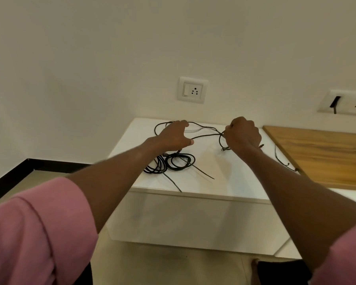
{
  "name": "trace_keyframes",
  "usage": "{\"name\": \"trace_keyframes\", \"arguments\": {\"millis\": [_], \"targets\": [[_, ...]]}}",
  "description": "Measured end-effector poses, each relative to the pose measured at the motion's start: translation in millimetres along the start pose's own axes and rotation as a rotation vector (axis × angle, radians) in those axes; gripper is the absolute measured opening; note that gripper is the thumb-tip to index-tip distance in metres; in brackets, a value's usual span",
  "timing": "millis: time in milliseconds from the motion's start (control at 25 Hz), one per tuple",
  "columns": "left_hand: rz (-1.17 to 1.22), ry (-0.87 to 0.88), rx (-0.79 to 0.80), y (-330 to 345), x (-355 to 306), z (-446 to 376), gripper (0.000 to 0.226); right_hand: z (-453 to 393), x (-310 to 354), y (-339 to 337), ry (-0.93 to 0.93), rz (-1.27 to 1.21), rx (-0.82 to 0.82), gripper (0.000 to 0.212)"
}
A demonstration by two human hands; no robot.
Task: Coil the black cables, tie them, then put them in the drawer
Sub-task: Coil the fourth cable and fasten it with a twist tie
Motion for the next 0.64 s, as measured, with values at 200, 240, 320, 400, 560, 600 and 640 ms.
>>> {"name": "trace_keyframes", "arguments": {"millis": [200, 240, 320, 400, 560, 600, 640], "targets": [[0.027, 0.021, 0.061, 6, -2, -3, 0.073, 2, 0, 1, -0.218, -0.145, 0.097, 0.019], [0.103, 0.031, 0.025, 5, -6, -3, 0.072, 1, 2, 1, -0.228, -0.24, 0.109, 0.017], [0.237, 0.094, -0.038, 1, -15, -5, 0.06, -1, 5, 3, -0.265, -0.412, 0.134, 0.016], [0.296, 0.167, -0.086, -4, -25, -5, 0.03, -2, 8, 6, -0.312, -0.485, 0.114, 0.015], [0.543, -0.003, -0.105, -9, -40, -4, 0.029, -2, 15, 6, -0.314, -0.513, 0.017, 0.017], [0.654, -0.082, -0.094, -11, -42, -5, 0.029, -2, 15, 6, -0.282, -0.526, 0.016, 0.02], [0.799, -0.175, -0.081, -14, -42, -7, 0.029, -4, 14, 5, -0.239, -0.542, 0.026, 0.024]]}}
Point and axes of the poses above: each hand's wrist, its own z-axis away from the middle knuckle, its own y-axis out of the palm, x = y × z, the point moved 2 cm from there along -z, towards the middle knuckle, and after that the axes turned 12 degrees about -x, right-handed, at the moved point
